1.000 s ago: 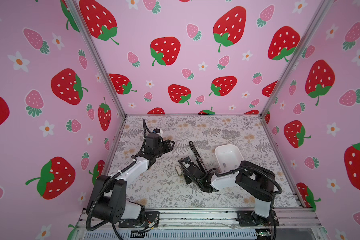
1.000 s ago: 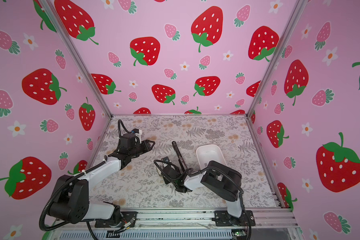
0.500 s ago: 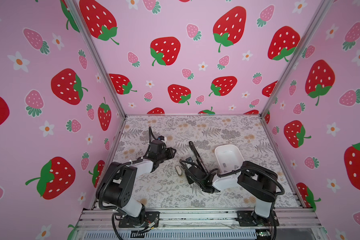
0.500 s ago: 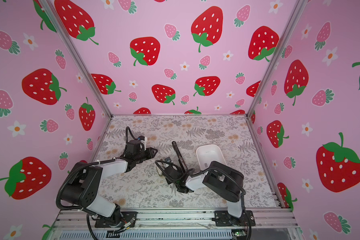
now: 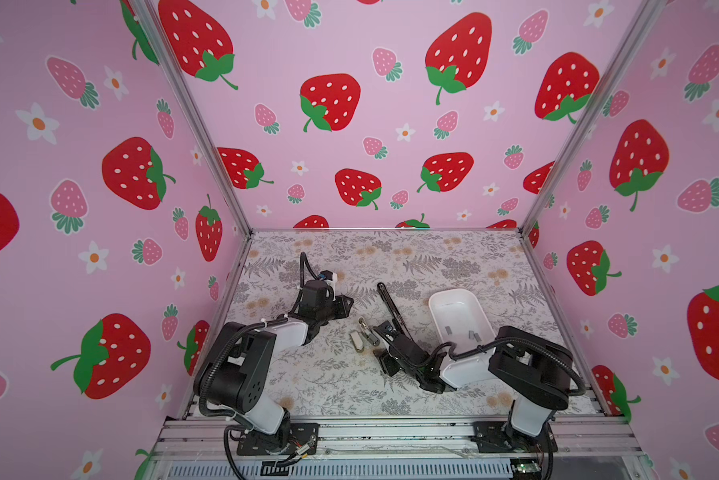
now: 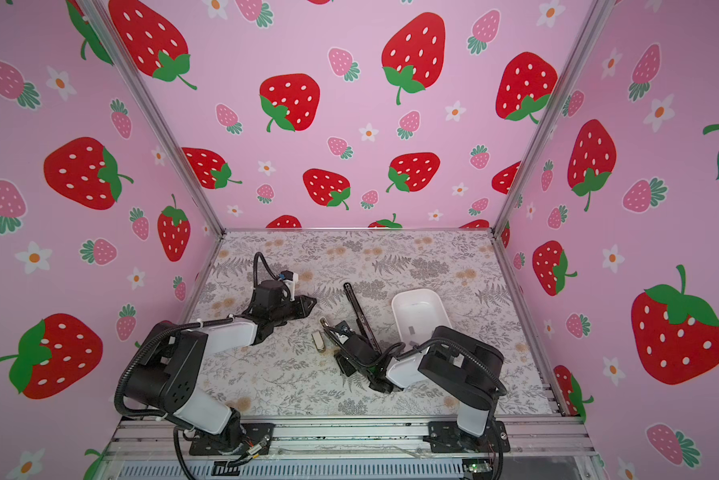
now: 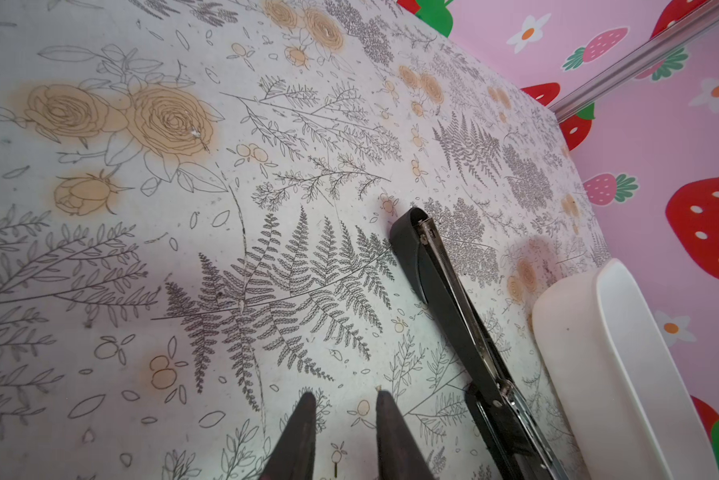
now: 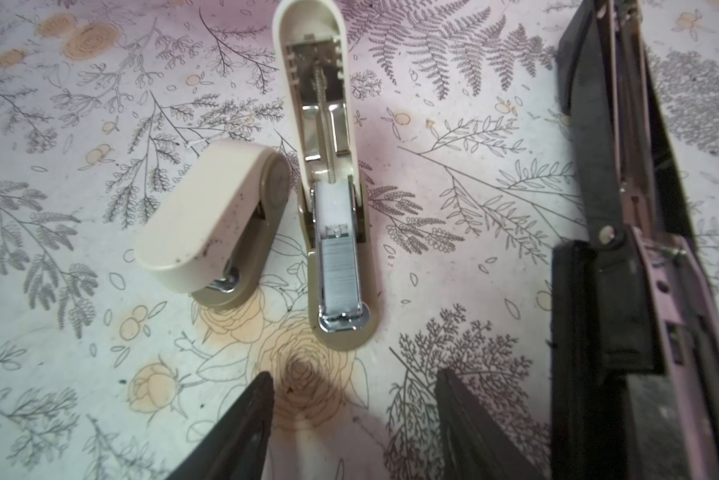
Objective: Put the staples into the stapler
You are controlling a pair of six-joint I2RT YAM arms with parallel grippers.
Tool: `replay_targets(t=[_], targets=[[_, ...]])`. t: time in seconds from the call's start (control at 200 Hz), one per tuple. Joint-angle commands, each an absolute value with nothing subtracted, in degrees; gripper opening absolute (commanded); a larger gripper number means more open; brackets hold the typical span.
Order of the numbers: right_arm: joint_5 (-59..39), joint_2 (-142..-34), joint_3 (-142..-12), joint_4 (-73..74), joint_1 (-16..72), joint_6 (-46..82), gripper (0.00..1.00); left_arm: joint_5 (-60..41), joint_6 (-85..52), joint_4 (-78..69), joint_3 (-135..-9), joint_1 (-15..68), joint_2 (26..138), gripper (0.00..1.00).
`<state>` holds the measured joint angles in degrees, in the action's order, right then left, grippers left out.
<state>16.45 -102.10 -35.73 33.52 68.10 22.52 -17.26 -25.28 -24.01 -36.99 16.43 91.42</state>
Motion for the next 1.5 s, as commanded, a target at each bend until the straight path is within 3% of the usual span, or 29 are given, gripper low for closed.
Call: replay_targets(t=[0.0,0.545,0.755,0.97,1.496], targets=[[15.15,-103.90,-36.74,34.58,67.68,21.23,0.63,-15.17,-22.26,-26.70,-36.18,16.64,91.62,0.27],[13.06,-107.43,-37.15,37.15,65.92,19.42,0.52,-11.78,-20.82,-34.94,-27.42,19.79,90.08,0.26],[11.44,-108.16,-36.31,39.08,65.92,19.16,0.39,-12.44,-18.96,-35.40,-28.65,21.85,90.93,0.26],[10.46,-109.55,-36.95,39.62,65.93,19.09,0.32,-13.52,-16.98,-38.17,-27.96,23.98,91.11,0.26],[11.86,-108.60,-36.35,40.23,65.92,20.74,0.33,-16.65,-7.56,-48.49,-21.23,28.36,89.03,0.27]])
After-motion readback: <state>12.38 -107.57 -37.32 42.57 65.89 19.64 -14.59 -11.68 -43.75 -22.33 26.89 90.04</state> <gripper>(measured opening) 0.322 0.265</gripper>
